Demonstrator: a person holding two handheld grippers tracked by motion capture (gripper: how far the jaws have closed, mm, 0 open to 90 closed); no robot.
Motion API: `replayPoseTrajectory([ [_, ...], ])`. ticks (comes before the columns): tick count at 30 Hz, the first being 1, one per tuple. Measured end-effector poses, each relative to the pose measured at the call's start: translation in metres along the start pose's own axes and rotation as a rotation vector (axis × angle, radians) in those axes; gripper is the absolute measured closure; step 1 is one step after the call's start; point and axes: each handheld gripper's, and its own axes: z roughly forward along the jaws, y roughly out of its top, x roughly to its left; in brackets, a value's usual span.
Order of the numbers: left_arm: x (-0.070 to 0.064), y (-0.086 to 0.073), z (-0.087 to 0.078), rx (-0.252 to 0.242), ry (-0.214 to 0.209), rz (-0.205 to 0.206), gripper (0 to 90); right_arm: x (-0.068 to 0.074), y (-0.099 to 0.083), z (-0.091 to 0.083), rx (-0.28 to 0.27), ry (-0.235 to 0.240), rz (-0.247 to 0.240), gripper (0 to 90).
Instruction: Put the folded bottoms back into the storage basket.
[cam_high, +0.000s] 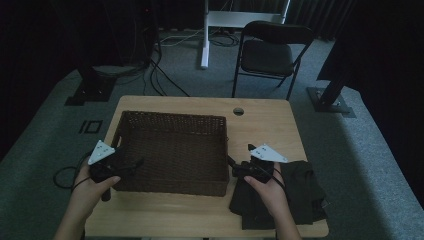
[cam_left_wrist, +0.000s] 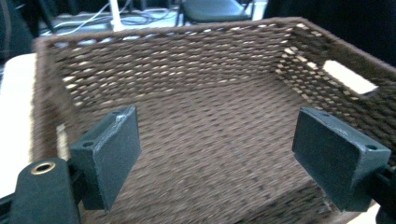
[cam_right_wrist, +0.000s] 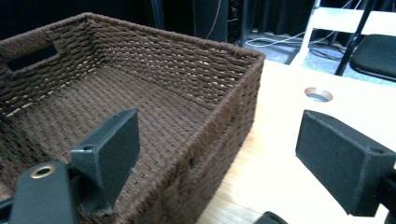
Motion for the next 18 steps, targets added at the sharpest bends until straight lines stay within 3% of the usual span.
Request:
replayPoseTrajectory([
  [7, -0.019, 0.007, 0.014, 0.003, -0.043, 0.030, 15.6, -0.009, -0.002, -0.009, 0.000, -0.023, -0.005, 13.5],
  [18, -0.035, 0.007, 0.033, 0.019, -0.078, 0.043, 15.6, -0.022, -0.006, -0.021, -0.010, -0.048, 0.003, 13.6],
])
